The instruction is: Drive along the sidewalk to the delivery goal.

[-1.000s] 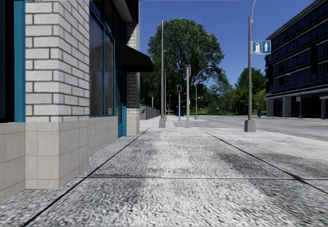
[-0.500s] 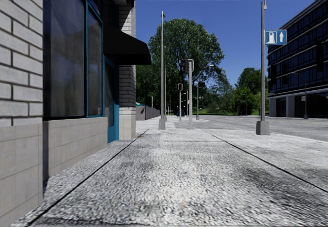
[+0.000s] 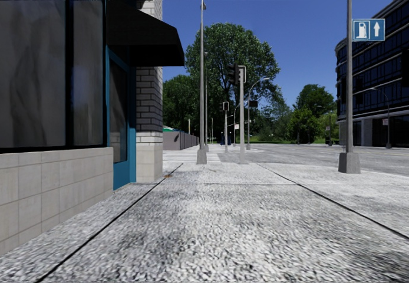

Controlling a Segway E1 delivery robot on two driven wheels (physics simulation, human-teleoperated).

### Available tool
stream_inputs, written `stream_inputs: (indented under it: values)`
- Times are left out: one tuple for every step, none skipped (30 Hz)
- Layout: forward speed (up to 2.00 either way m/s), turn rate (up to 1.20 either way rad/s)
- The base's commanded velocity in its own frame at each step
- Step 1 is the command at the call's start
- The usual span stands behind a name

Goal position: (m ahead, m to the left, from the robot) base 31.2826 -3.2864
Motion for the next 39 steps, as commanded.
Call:
stream_inputs:
  values:
    - [2.0,0.0]
    - [2.0,0.0]
    - [2.0,0.0]
    - [2.0,0.0]
    - [2.0,0.0]
    - [2.0,0.0]
    - [2.0,0.0]
    - [2.0,0.0]
    - [2.0,0.0]
    - [2.0,0.0]
    - [2.0,0.0]
    - [2.0,0.0]
    - [2.0,0.0]
    - [2.0,0.0]
    - [2.0,0.0]
    - [2.0,0.0]
    - [2.0,0.0]
    - [2.0,0.0]
    - [2.0,0.0]
    - [2.0,0.0]
    - [2.0,0.0]
    - [2.0,0.0]
    - [2.0,0.0]
    - [2.0,0.0]
    - [2.0,0.0]
    - [2.0,0.0]
    - [2.0,0.0]
    - [2.0,0.0]
    - [2.0,0.0]
    - [2.0,0.0]
    - [2.0,0.0]
    - [2.0,0.0]
    - [2.0,0.0]
    - [2.0,0.0]
    - [2.0,0.0]
    - [2.0,0.0]
    - [2.0,0.0]
    - [2.0,0.0]
    - [2.0,0.0]
